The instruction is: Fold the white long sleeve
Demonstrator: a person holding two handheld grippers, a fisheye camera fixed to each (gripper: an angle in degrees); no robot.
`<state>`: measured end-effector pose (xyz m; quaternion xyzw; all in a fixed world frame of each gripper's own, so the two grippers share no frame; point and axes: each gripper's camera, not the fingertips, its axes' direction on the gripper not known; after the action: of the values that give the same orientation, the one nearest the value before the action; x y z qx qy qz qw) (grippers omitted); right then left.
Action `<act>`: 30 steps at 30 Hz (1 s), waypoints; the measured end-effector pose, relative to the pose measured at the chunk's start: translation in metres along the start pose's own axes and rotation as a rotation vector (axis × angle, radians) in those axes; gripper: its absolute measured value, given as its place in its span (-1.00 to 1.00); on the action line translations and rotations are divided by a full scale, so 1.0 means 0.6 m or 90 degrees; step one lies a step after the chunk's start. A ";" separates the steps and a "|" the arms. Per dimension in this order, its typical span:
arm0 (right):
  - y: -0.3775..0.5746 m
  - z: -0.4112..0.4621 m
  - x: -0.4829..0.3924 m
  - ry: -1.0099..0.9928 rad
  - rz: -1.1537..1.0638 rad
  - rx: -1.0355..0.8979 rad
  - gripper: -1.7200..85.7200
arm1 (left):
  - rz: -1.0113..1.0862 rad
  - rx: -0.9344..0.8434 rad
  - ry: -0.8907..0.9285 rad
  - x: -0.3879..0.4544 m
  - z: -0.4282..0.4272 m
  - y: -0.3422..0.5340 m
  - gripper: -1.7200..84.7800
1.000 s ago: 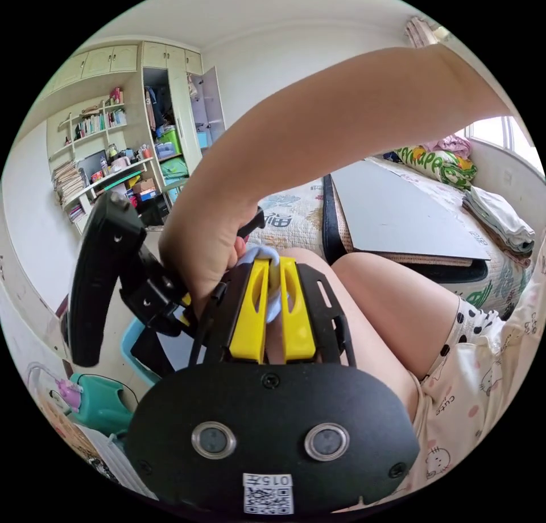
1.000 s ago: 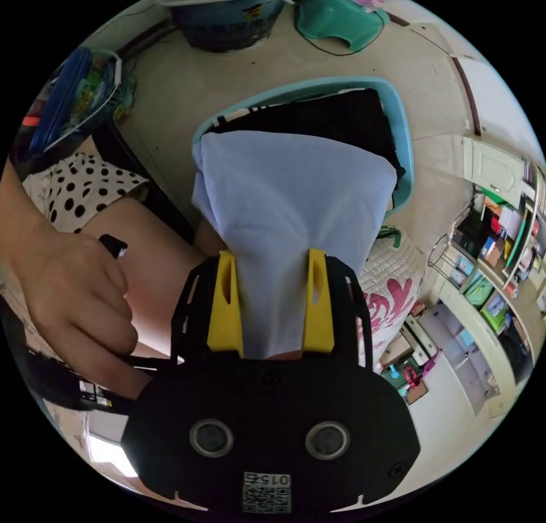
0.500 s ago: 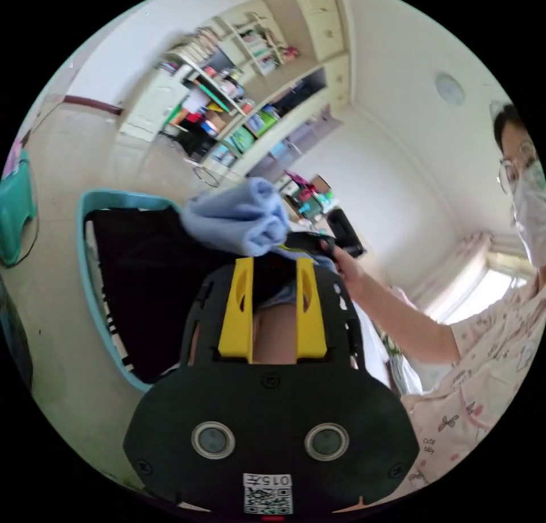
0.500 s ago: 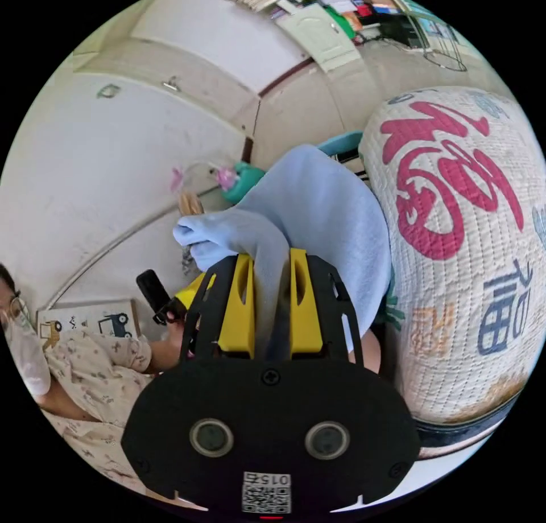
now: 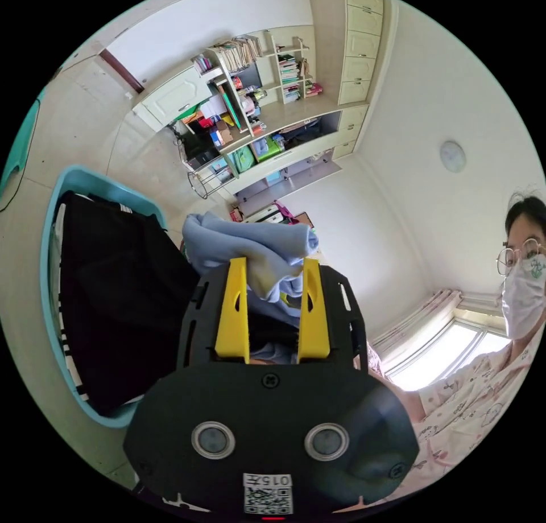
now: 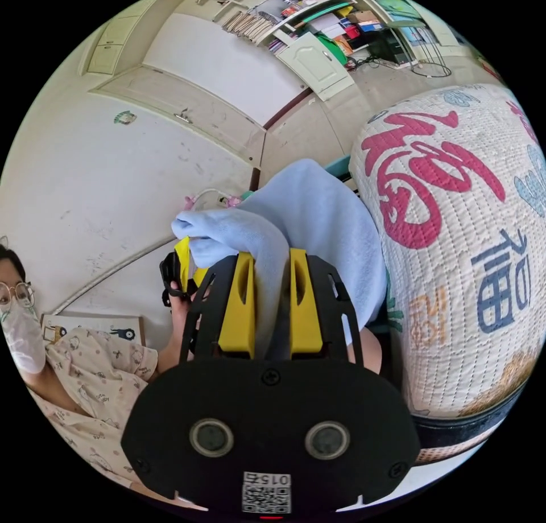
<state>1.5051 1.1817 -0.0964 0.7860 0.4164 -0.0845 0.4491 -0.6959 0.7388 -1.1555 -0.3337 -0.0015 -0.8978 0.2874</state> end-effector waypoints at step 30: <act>-0.629 0.228 -0.774 0.230 -0.322 -0.135 -0.82 | 0.144 -0.160 -0.040 -0.031 0.090 -0.010 -0.87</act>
<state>0.9657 0.9011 -0.1805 0.6086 0.6782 -0.0087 0.4119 -0.6556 0.7639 -1.1236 -0.3933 0.1392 -0.8419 0.3422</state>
